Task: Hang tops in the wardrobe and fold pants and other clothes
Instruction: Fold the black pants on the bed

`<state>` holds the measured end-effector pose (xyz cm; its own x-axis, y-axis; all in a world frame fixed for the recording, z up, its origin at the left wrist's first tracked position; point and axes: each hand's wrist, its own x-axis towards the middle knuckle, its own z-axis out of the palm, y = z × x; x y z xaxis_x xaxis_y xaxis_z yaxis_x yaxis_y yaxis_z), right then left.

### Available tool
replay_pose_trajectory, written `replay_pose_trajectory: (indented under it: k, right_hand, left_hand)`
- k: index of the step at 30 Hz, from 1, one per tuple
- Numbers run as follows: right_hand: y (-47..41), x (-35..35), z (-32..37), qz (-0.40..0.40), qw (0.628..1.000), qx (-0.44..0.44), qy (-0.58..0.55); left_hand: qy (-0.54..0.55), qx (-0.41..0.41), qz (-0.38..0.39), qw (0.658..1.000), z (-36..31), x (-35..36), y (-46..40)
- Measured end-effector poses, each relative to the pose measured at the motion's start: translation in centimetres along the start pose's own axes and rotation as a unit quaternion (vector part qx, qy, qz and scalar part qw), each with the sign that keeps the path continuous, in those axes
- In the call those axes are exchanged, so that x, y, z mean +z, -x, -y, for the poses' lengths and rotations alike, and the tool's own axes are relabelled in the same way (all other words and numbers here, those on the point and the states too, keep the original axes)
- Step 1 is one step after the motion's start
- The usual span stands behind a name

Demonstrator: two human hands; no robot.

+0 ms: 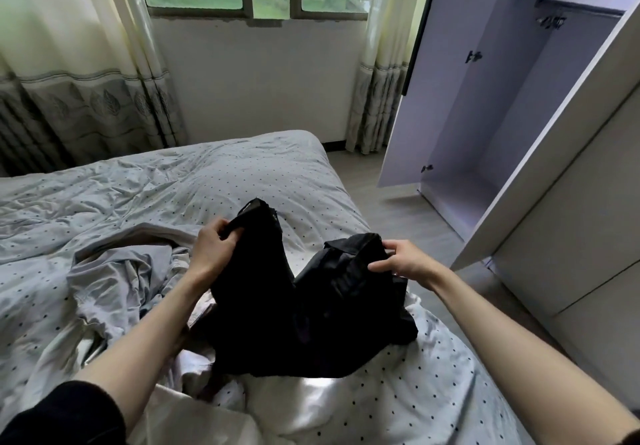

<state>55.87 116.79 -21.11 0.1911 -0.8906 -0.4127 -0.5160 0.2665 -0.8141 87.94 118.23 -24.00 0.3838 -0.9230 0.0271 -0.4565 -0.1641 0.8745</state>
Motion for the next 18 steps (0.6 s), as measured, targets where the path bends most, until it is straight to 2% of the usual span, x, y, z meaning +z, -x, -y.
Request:
replay_pose_trajectory:
  k: [5, 7, 10, 12, 14, 16, 18]
  right_hand:
    - [-0.3, -1.6, -0.8, -0.053, 0.997, -0.038, 0.05]
    - [-0.5, -3.4, -1.2, -0.101, 0.992, -0.046, 0.058]
    - [-0.3, -4.8, -1.9, -0.162, 0.984, -0.062, 0.029]
    - [-0.1, -4.7, -2.4, -0.186, 0.98, -0.07, 0.015]
    - [0.1, -4.3, -2.8, -0.192, 0.977, -0.078, 0.059]
    - [0.6, -4.1, -2.9, -0.15, 0.973, -0.086, 0.15]
    - [1.0, -3.6, -2.9, -0.084, 0.955, -0.092, 0.27]
  left_hand:
    - [-0.075, 0.026, 0.032, 0.996, 0.4, -2.0, -0.2]
    - [-0.13, 0.072, 0.058, 0.987, 0.4, -2.7, -0.2]
    - [-0.234, 0.158, 0.095, 0.955, 0.1, -2.1, 0.5]
    - [-0.32, 0.176, 0.131, 0.922, 0.0, -1.1, 1.1]
    - [-0.422, 0.198, 0.154, 0.871, 0.2, -0.4, 1.5]
    - [-0.506, 0.216, 0.168, 0.818, 0.4, 0.0, 1.8]
    - [-0.555, 0.196, 0.192, 0.786, 1.0, 0.2, 2.3]
